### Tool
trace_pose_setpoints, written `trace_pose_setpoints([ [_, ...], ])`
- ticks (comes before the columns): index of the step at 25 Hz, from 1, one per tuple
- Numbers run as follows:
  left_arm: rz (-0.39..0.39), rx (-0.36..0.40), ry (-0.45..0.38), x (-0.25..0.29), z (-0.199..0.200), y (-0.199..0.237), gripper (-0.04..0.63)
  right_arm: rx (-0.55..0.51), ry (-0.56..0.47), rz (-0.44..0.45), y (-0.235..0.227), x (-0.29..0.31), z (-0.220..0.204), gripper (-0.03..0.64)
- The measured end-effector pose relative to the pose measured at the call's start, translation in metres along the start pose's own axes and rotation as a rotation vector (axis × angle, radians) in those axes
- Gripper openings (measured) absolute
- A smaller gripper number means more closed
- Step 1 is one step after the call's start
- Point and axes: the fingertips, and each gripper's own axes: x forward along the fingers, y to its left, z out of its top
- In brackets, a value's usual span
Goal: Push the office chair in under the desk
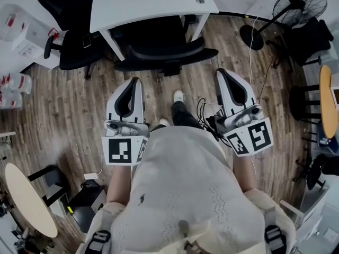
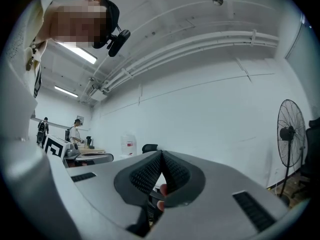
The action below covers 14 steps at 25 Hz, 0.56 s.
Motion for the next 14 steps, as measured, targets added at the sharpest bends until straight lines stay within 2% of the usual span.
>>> trace_pose_setpoints([
  [14, -0.021, 0.009, 0.023, 0.014, -0.012, 0.001, 0.021, -0.005, 0.015, -0.025, -0.012, 0.013, -0.007, 0.006],
])
